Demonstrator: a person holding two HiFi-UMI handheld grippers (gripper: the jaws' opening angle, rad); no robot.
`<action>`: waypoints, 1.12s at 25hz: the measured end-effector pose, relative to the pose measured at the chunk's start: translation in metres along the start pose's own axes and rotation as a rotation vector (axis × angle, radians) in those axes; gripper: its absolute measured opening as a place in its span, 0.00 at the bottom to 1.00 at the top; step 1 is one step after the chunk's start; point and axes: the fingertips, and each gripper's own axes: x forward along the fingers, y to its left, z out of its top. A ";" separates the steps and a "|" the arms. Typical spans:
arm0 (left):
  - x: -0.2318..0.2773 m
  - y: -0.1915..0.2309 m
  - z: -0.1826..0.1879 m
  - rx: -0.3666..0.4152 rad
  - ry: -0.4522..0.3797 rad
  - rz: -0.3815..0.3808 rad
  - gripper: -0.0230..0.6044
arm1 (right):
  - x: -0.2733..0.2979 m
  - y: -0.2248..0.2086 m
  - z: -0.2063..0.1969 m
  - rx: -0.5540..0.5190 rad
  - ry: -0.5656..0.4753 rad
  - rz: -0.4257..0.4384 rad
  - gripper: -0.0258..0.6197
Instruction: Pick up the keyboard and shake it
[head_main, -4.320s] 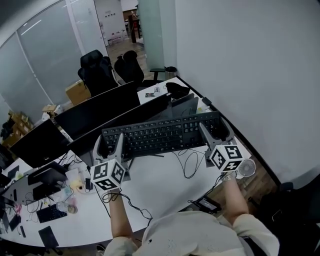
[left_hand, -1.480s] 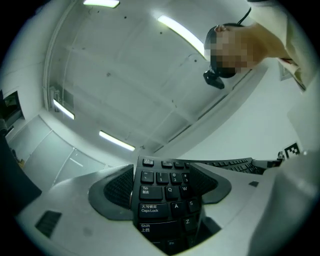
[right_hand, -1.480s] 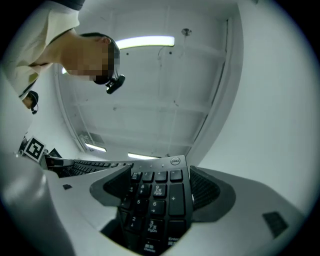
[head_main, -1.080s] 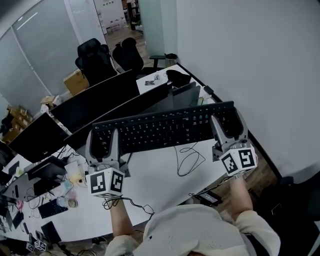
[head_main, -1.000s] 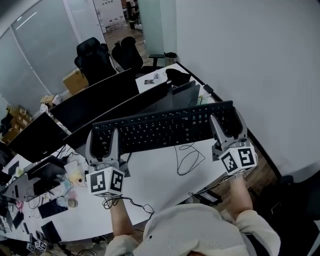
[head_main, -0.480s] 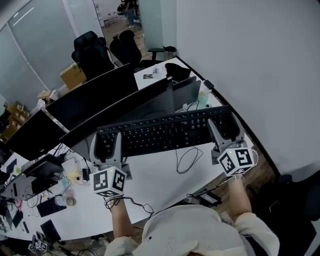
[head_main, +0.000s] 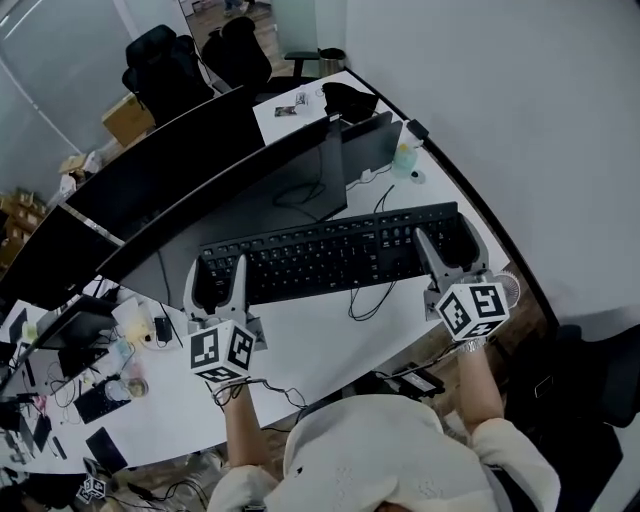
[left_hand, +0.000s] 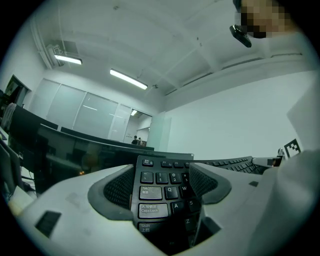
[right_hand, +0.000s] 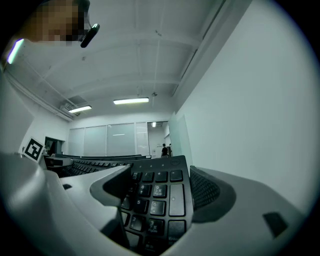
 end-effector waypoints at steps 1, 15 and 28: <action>0.002 0.001 -0.006 -0.002 0.013 0.001 0.56 | 0.002 -0.001 -0.006 0.004 0.013 -0.002 0.59; 0.010 0.008 -0.101 -0.048 0.243 0.009 0.56 | 0.006 -0.023 -0.099 0.065 0.237 -0.028 0.59; 0.004 0.014 -0.198 -0.111 0.443 0.028 0.56 | -0.007 -0.036 -0.188 0.105 0.435 -0.063 0.59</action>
